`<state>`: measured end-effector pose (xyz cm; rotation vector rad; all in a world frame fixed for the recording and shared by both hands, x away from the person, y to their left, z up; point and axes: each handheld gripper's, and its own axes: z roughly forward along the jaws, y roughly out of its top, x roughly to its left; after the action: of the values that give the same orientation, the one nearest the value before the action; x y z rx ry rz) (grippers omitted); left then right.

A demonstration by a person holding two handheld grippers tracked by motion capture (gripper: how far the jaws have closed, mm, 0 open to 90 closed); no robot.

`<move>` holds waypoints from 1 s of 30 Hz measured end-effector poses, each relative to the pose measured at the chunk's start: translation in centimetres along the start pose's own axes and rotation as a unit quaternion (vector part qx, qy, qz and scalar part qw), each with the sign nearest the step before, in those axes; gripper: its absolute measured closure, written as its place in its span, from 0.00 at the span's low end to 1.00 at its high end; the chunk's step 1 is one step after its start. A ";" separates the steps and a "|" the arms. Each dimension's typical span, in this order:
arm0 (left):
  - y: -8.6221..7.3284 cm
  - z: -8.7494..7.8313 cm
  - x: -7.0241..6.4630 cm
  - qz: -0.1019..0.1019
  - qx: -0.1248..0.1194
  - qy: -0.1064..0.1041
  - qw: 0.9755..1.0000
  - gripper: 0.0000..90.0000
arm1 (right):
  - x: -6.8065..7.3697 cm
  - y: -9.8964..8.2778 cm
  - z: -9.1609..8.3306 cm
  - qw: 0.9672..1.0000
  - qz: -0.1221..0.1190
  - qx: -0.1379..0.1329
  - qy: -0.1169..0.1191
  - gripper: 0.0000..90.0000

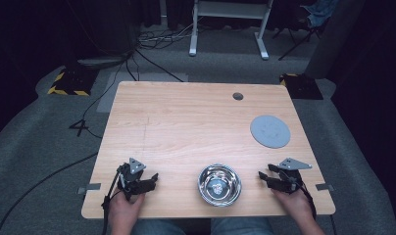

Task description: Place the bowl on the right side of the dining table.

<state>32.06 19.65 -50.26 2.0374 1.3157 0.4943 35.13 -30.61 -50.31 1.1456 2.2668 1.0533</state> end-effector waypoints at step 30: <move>0.1 0.1 0.0 -0.001 0.002 0.002 1.000 0.27 | 1.5 3.6 -1.0 0.996 0.027 0.080 0.023 0.59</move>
<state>32.14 19.62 -50.25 2.0384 1.3214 0.4949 35.48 -28.47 -46.99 1.2647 2.4059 0.9411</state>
